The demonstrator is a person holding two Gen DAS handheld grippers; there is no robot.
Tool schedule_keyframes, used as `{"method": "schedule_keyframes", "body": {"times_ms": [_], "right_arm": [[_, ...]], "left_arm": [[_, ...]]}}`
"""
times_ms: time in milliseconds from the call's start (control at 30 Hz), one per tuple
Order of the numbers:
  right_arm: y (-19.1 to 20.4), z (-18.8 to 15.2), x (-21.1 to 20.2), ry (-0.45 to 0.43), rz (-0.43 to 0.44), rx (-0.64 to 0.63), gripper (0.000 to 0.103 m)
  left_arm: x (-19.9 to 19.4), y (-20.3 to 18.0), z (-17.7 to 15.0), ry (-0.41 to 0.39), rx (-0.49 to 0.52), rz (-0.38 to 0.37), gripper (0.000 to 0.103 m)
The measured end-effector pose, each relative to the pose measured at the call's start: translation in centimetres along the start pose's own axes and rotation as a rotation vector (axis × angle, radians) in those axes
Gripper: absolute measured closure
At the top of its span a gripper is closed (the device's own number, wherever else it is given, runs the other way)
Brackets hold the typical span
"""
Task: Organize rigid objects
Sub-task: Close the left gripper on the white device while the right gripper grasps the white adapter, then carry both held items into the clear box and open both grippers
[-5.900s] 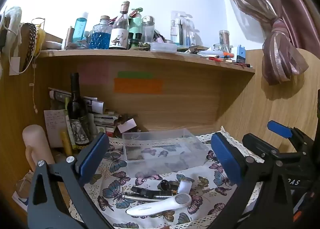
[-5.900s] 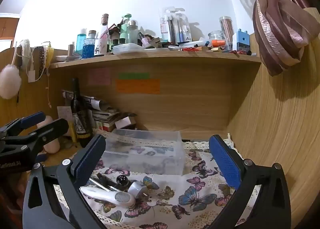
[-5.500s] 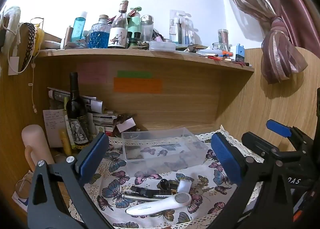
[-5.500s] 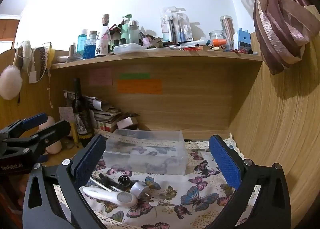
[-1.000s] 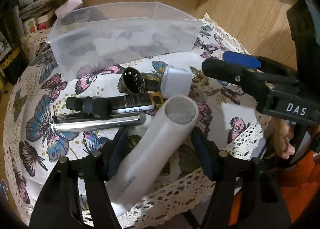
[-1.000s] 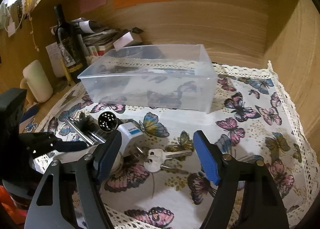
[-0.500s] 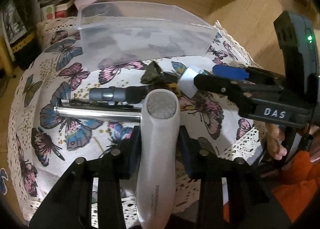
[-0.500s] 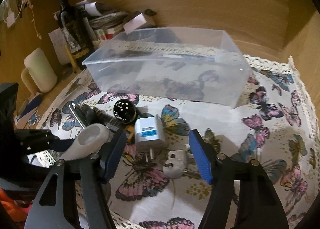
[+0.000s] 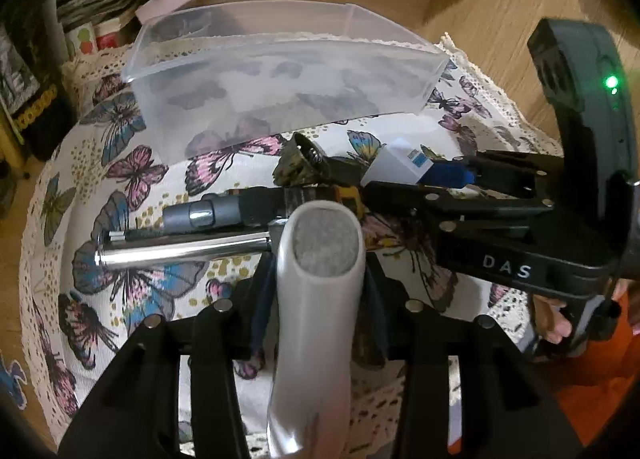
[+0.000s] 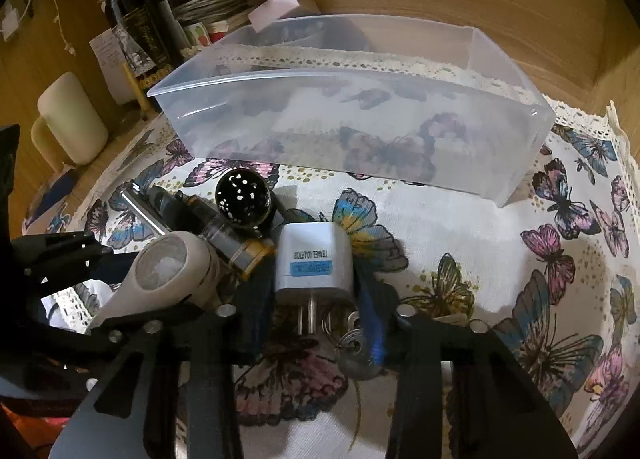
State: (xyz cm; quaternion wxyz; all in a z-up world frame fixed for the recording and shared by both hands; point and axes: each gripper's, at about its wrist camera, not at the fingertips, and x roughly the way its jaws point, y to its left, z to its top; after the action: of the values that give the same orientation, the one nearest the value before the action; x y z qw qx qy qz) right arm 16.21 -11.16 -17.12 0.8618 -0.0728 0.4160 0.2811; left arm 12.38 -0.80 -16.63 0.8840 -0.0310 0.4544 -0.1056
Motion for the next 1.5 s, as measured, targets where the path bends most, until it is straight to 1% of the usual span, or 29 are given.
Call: {"method": "schedule_keyframes", "body": {"times_ms": [133,267,333,567,767,1067,1267,1500], "right_arm": [[-0.2,-0.2,-0.7,-0.028,0.005,0.003,0.069],[-0.1,-0.3,-2.1,-0.072,-0.005,-0.006,0.069],[-0.1,-0.3,-2.9,-0.098,-0.013,-0.006,0.069],[-0.3,0.3,-5.7,-0.188,-0.032,0.007,0.069],[0.0,1.0,-7.5,-0.265,-0.051,0.011,0.069],[0.0,2.5,-10.3,-0.373,-0.068,0.022,0.069],[0.0,3.7,-11.2,-0.419,-0.081,0.021,0.069],[-0.3,5.5,-11.9,-0.456,-0.101,0.012,0.069]], "left_arm": [[0.2,-0.8,-0.2,-0.015,0.042,0.059,0.061],[-0.1,-0.6,-0.1,-0.022,0.025,0.062,0.062],[-0.6,-0.5,0.1,-0.040,0.016,0.064,0.062],[-3.8,-0.4,1.0,-0.153,0.011,0.092,0.062],[-6.7,0.1,2.2,-0.255,-0.016,0.105,0.062],[-10.5,0.2,3.8,-0.385,-0.035,0.099,0.062],[-12.5,0.5,5.8,-0.465,-0.046,0.105,0.062],[-13.9,1.3,7.9,-0.532,-0.069,0.128,0.062]]}}
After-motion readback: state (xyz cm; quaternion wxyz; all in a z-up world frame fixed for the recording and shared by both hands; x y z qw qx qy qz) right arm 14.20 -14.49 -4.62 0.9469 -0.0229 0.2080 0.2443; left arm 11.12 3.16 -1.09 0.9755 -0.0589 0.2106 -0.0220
